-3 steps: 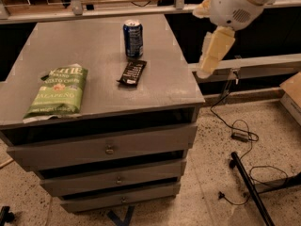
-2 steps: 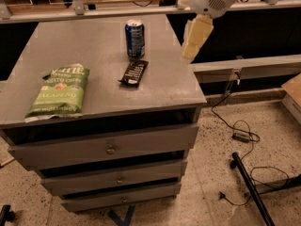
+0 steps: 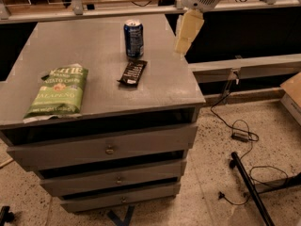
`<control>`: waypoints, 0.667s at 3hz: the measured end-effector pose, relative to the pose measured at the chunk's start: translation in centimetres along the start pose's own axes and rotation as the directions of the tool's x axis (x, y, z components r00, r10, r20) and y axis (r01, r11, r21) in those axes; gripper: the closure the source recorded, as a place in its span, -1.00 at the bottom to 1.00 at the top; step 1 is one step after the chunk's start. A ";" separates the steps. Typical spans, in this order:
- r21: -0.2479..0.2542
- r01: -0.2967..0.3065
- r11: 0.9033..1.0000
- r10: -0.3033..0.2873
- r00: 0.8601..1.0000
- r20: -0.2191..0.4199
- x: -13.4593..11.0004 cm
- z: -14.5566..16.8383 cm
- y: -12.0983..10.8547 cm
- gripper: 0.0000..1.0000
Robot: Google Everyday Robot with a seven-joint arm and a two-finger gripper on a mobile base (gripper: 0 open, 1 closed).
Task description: Move pepsi can near green jalapeno chip bag
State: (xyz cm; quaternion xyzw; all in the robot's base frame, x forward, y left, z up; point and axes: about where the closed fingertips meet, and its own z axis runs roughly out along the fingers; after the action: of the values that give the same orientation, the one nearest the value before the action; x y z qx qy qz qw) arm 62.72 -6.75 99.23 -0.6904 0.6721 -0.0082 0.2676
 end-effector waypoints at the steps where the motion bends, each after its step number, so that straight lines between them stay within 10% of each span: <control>1: 0.063 -0.052 0.997 0.044 0.992 0.122 -1.0 2.6 -3.0 -1.00; 2: 0.125 -0.191 0.974 0.142 0.936 0.322 -2.4 6.8 -8.2 -1.00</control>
Offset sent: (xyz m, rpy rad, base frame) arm 0.1475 0.0526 -0.0174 0.5337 -0.1739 -0.1263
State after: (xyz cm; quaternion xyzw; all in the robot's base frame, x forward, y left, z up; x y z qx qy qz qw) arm 72.57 -2.48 97.33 -0.6006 0.6751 0.0715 0.4224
